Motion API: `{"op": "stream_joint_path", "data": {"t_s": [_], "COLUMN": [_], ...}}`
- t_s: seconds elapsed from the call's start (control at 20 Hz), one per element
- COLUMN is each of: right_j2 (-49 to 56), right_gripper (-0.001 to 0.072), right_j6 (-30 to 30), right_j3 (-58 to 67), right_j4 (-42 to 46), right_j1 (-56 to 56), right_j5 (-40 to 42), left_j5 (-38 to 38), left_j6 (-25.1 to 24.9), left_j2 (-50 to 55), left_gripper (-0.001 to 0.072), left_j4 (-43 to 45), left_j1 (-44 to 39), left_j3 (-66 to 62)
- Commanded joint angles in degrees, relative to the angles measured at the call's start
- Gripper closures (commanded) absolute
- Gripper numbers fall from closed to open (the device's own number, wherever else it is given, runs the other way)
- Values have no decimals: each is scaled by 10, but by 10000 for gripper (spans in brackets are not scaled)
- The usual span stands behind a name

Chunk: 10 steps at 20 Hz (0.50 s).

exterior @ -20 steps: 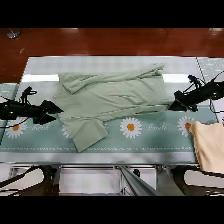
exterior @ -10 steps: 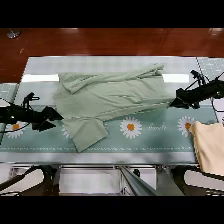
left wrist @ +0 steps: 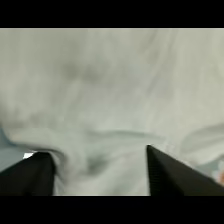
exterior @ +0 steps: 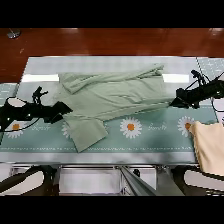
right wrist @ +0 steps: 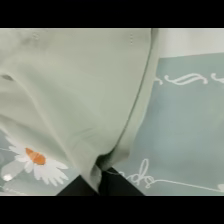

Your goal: Fold the shirts.

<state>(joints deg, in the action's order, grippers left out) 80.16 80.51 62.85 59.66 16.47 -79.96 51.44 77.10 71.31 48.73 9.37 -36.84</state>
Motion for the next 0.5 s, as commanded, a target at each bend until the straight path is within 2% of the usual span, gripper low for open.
{"op": "stream_joint_path", "data": {"t_s": [0.0, 0.15, 0.25, 0.3, 0.45], "right_j2": [-8, -35, -67, -93, -177], "right_gripper": [699, 699, 699, 699, 699], "right_j6": [-19, -33, -43, -52, -57], "right_j3": [3, 24, 46, 49, 40], "right_j4": [-46, -103, -121, -114, -9], "right_j1": [9, 33, 48, 49, 44], "right_j5": [-5, -14, -33, -45, -121], "left_j5": [-2, 48, 47, 48, 60], "left_j6": [-2, -62, -61, -61, -61], "left_j2": [3, -9, -39, -57, -137], "left_gripper": [664, 678, 678, 678, 678], "left_j4": [-15, -15, -14, -14, -13], "left_j1": [-27, -26, -23, -18, 10], "left_j3": [-34, -108, -165, -196, -273]}}
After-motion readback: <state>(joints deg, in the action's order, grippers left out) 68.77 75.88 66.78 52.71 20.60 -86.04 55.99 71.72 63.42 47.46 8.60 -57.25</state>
